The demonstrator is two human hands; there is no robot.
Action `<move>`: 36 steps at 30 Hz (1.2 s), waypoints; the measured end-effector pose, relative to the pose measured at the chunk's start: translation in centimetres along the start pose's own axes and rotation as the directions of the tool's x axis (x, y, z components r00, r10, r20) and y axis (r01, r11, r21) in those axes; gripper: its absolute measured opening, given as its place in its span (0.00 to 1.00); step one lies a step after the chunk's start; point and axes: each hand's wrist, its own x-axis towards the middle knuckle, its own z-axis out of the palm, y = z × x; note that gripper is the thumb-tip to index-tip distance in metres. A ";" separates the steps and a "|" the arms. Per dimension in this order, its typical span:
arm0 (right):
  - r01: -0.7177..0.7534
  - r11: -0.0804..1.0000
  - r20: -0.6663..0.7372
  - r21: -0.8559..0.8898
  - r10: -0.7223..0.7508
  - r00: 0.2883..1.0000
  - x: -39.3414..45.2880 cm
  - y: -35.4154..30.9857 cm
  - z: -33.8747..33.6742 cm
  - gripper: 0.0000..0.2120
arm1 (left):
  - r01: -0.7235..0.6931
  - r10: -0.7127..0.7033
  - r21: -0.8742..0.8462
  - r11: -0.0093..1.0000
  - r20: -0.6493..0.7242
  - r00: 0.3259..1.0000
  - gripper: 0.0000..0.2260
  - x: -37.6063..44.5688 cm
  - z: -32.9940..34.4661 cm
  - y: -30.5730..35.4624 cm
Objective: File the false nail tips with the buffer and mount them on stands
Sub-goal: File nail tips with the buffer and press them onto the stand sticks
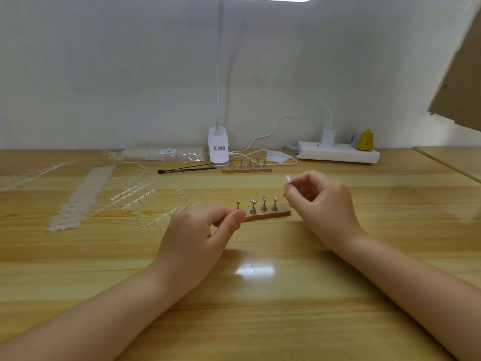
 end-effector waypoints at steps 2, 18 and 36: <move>-0.101 0.993 0.010 -0.059 0.102 0.995 0.5 1.0 -0.3 0.02 | 0.013 -0.013 -0.001 1.000 -0.006 1.000 0.19 0.0 0.0 0.0; -0.200 0.953 0.137 -0.229 0.235 0.962 1.0 2.5 0.1 0.04 | 0.046 -0.262 0.850 0.525 0.110 0.959 0.13 3.6 -4.4 -0.8; -0.110 0.916 0.193 -0.386 0.197 0.961 1.4 3.0 0.5 0.09 | 0.084 -0.471 0.890 0.449 0.156 0.868 0.10 4.3 -5.0 -4.0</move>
